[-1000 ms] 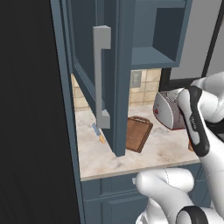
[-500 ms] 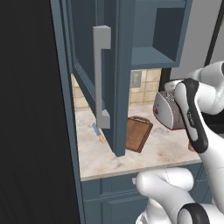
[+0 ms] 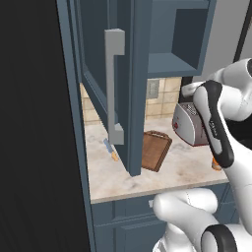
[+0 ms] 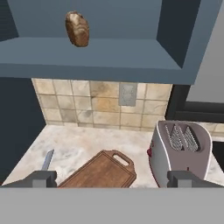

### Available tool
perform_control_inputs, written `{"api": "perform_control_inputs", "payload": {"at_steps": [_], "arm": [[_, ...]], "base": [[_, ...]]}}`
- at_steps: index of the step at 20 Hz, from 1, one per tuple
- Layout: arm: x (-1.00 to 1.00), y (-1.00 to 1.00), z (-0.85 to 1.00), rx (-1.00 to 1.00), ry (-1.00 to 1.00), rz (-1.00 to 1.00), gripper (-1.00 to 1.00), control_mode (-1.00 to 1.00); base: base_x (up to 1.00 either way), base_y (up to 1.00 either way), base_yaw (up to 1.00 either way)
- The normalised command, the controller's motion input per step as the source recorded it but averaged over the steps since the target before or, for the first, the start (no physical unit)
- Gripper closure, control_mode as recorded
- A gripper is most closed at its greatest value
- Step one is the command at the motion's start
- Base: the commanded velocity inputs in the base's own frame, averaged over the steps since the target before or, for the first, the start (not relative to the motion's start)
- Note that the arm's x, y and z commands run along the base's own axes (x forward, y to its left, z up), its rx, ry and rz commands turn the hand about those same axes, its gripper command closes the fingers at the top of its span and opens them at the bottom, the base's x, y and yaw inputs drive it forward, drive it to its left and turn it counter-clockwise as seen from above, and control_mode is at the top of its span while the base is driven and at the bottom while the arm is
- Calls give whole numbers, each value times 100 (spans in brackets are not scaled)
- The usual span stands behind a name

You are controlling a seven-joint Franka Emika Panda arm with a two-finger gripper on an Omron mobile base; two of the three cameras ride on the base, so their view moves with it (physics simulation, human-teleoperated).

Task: Pick the bread, place it on the cutting board, pick the jam, place it on the counter, and close the cabinet.

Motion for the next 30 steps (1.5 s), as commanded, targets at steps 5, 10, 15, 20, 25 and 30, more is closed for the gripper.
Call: {"api": "perform_control_inputs", "payload": {"at_steps": [5, 10, 15, 20, 25, 30], "arm": [[1, 18, 31, 0, 0, 0, -100, -100], [2, 16, 28, 0, 0, 0, -100, -100], [9, 11, 22, 0, 0, 0, -100, -100], [16, 10, 15, 0, 0, 2, -100, -100], [12, 7, 7, 0, 0, 6, -100, -100], [8, 7, 3, 0, -1, 7, -100, -100]], "base": [[0, 0, 0], [0, 0, 0], [0, 0, 0], [0, 0, 0], [0, 0, 0], [0, 0, 0]]}}
